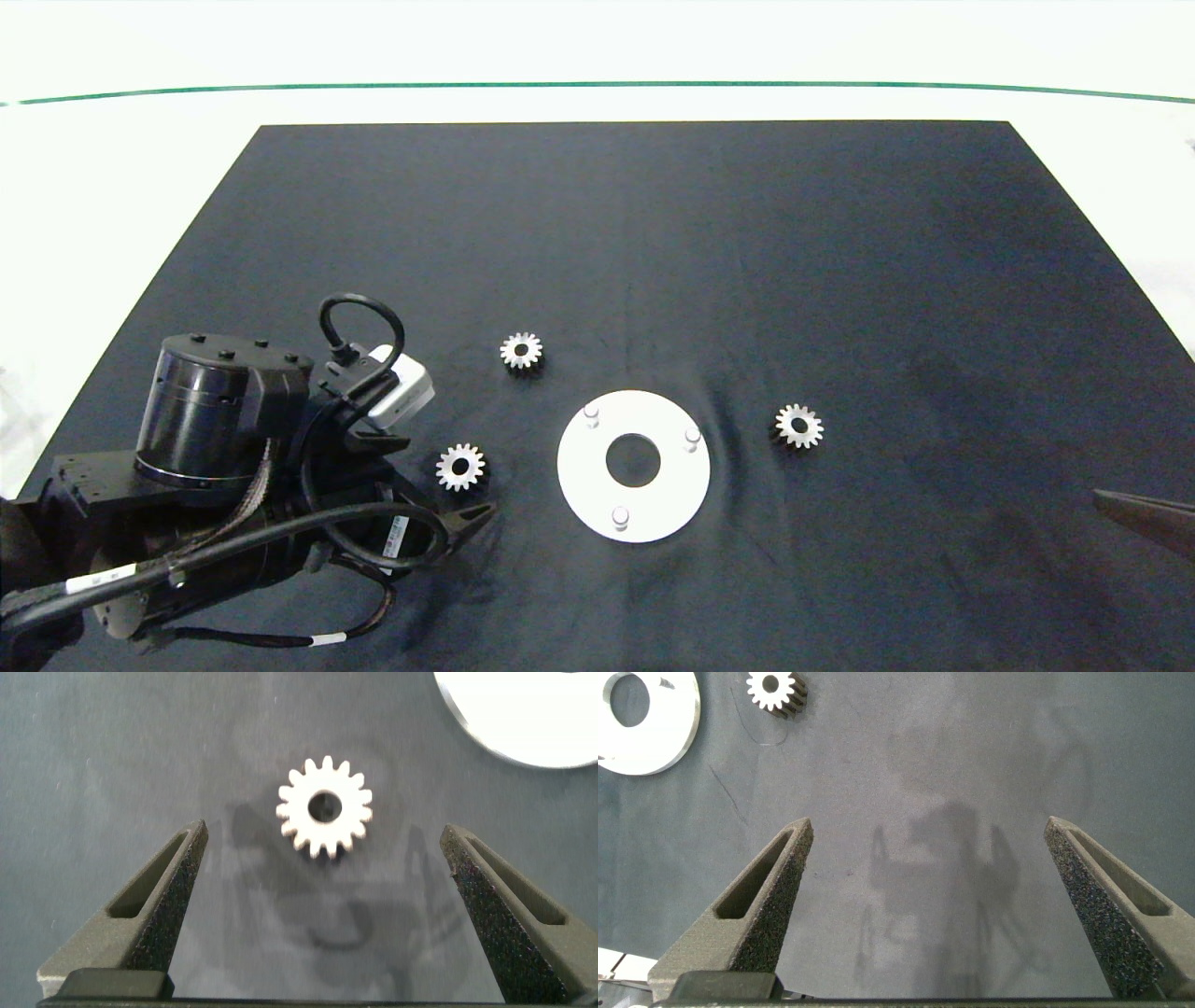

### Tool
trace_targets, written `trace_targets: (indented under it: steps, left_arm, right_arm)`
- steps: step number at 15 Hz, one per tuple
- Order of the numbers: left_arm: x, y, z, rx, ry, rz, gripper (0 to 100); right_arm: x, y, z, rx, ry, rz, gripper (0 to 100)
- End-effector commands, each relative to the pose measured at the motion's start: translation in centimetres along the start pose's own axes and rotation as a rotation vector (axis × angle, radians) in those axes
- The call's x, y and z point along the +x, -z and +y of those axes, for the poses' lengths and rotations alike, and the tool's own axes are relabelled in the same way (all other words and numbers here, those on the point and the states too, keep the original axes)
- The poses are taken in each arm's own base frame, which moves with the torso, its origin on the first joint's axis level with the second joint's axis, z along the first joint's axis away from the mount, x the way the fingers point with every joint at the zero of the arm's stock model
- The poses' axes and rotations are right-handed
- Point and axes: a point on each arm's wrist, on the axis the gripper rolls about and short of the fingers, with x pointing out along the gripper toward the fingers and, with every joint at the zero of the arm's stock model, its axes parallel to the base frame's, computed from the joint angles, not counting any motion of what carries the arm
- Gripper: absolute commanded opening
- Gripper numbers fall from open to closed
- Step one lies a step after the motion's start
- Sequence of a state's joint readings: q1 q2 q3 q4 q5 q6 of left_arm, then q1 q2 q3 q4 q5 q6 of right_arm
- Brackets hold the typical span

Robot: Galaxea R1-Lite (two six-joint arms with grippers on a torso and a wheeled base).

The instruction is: Install three planetary gears onto the carrier pins

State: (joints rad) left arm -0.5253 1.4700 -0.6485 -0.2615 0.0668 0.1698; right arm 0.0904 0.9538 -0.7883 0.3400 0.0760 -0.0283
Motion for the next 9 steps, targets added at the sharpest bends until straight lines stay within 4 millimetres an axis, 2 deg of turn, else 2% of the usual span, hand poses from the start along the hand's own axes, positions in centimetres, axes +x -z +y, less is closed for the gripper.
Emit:
trace_targets:
  steps: [1, 9]
  left_arm:
    - [1.2, 0.2, -0.1, 0.001, -0.006, 0.018, 100]
    - [2.2, 0.2, -0.1, 0.005, -0.046, 0.012, 100]
  right_arm:
    - [-0.1, 0.0, 0.0, -0.001, -0.001, -0.001, 100]
    - [-0.1, 0.0, 0.0, -0.001, -0.001, -0.001, 100]
